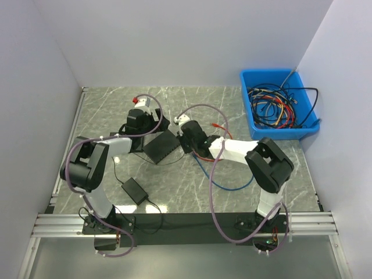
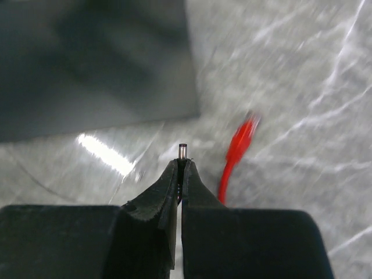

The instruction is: Insert the plug into the switch port

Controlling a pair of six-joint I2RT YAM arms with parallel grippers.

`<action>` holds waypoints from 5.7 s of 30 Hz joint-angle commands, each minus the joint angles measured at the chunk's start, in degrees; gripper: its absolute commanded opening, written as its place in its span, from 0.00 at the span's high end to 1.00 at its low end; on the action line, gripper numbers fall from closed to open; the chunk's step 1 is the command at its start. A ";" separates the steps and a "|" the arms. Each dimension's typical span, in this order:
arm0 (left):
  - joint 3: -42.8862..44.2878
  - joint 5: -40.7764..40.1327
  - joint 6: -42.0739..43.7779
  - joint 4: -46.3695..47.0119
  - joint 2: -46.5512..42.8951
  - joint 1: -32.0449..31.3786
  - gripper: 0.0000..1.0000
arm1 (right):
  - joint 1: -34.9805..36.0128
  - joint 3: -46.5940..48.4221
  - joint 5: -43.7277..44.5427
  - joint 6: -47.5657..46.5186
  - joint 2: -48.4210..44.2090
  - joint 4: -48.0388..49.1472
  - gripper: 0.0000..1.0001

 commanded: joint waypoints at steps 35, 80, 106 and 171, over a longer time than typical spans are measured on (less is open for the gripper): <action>5.54 20.35 -1.79 11.32 14.88 4.51 0.07 | -3.00 7.58 -6.48 -1.48 8.03 -1.36 1.00; 14.86 20.79 -1.52 -2.13 23.49 4.07 0.10 | -3.00 5.92 -1.39 -0.60 6.36 5.67 1.00; 15.30 20.96 1.99 -5.64 24.64 2.75 0.41 | -3.09 8.46 -3.32 0.28 10.05 5.49 1.00; 18.11 18.85 7.62 -8.81 26.57 -1.82 0.52 | 1.83 1.09 5.12 -1.66 -2.43 3.12 0.46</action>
